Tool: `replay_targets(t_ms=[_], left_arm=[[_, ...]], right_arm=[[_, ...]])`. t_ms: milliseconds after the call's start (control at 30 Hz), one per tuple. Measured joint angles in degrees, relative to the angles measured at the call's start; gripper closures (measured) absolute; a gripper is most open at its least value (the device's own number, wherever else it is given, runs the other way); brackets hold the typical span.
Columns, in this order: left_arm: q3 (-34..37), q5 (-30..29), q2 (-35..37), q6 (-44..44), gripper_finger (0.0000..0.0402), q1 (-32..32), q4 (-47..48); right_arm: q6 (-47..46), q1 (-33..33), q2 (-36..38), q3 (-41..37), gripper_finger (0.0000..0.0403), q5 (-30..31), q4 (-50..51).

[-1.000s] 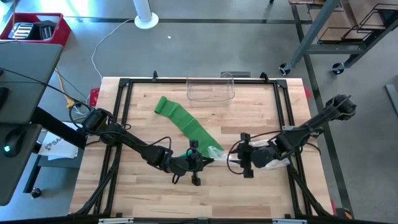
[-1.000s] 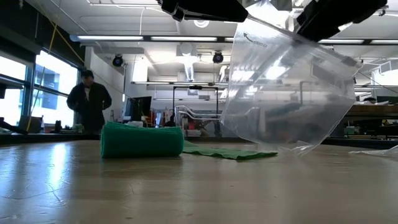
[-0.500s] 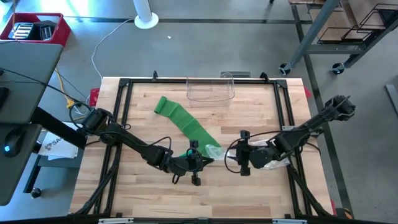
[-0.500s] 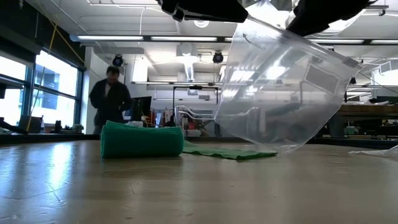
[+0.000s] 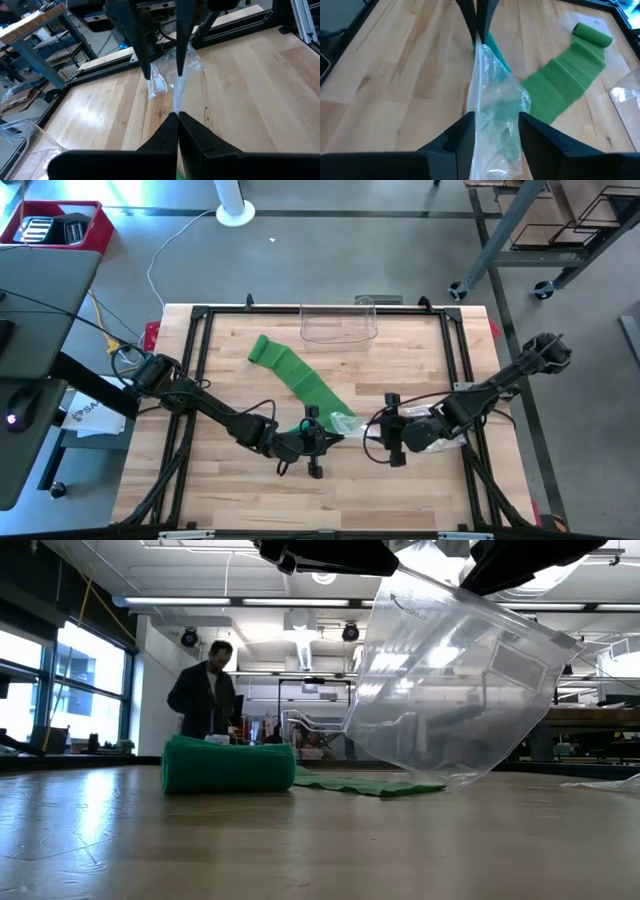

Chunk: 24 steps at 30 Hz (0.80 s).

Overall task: Roll bandage
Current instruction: Open the left zip bag

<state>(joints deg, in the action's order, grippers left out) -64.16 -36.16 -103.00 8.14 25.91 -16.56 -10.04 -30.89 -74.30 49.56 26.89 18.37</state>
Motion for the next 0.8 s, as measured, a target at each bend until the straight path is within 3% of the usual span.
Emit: replay_targets(t_ms=[533,800], left_arm=[[0.0,0.0,-0.02,-0.09,0.0401,0.0,0.0],[0.0,1.22,-0.06,-0.37,0.0401,0.0,0.0]], right_arm=[[0.13,-0.24,-0.29,-0.68,0.0261,-0.09,-0.23],[0.41,0.11,-4.28,-0.68,0.0265,2.53,0.72]])
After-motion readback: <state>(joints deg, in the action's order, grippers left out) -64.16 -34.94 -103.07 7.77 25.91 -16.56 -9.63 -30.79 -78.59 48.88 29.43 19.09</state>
